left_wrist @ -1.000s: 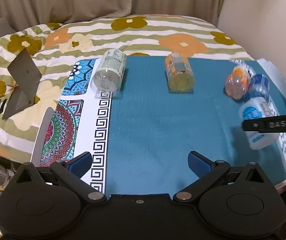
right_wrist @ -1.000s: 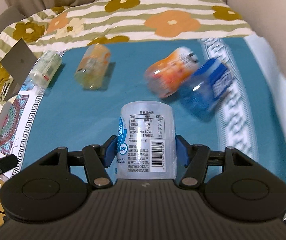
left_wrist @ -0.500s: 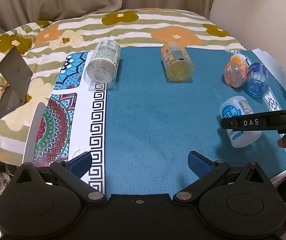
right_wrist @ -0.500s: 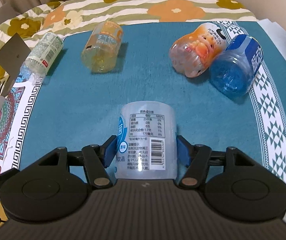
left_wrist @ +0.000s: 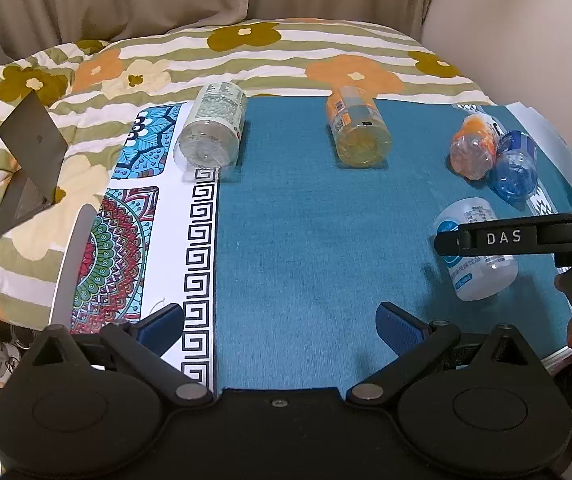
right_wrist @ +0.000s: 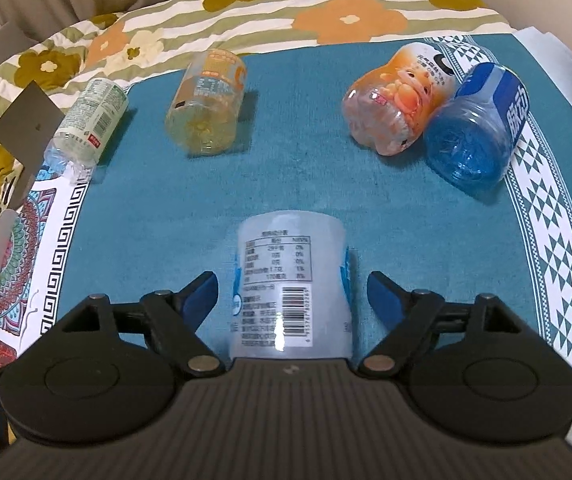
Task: Flip cup upright
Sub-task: 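Grasp the white cup with the left gripper while the right gripper releases it, then rotate the white cup upright in the left gripper and lower it to the cloth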
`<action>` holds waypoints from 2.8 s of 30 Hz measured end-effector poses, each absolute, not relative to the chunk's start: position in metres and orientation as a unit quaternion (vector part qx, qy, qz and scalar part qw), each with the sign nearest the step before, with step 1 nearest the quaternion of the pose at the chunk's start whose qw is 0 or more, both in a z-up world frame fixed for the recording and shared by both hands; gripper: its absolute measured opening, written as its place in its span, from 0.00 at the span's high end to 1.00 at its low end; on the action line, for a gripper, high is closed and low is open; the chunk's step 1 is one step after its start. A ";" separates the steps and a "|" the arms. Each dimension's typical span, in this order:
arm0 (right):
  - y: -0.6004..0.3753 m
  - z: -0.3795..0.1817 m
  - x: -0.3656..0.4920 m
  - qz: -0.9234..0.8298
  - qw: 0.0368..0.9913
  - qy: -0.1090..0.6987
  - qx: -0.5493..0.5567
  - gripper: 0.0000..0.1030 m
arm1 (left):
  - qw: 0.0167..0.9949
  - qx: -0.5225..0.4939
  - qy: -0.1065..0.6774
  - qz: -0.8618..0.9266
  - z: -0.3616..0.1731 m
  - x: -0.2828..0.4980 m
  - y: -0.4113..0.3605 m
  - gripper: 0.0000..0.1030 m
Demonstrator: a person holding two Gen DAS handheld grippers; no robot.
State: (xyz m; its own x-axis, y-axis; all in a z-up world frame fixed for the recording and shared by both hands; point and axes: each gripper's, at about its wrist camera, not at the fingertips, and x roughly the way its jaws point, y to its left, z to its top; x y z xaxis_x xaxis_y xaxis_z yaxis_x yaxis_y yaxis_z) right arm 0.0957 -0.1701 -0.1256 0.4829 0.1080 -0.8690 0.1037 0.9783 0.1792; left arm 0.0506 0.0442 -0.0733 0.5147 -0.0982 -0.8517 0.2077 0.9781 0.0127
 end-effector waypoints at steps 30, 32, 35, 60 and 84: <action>-0.327 -0.065 0.030 -0.014 0.872 0.486 0.050 0.00 | 0.774 0.010 0.626 -0.093 -0.061 0.134 -0.117 0.08; -0.339 -0.075 0.030 -0.002 0.867 0.494 0.067 0.00 | 0.767 0.018 0.636 -0.081 -0.070 0.143 -0.129 0.08; -0.352 -0.089 0.031 0.011 0.859 0.505 0.080 0.00 | 0.752 0.020 0.655 -0.067 -0.083 0.156 -0.140 0.09; -0.389 -0.118 0.051 0.033 0.841 0.526 0.124 0.00 | 0.710 0.030 0.703 -0.033 -0.127 0.191 -0.150 0.36; -0.365 -0.100 0.046 0.043 0.852 0.506 0.127 0.00 | 0.803 -0.006 0.589 -0.087 -0.085 0.146 -0.128 0.39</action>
State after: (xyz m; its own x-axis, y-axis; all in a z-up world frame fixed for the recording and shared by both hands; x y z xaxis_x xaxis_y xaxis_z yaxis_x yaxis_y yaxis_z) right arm 0.0457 -0.3648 -0.0996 0.4849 0.2008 -0.8512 0.0552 0.9643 0.2590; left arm 0.1460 -0.1281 -0.0852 0.2910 -0.1468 -0.9454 0.1324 0.9848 -0.1122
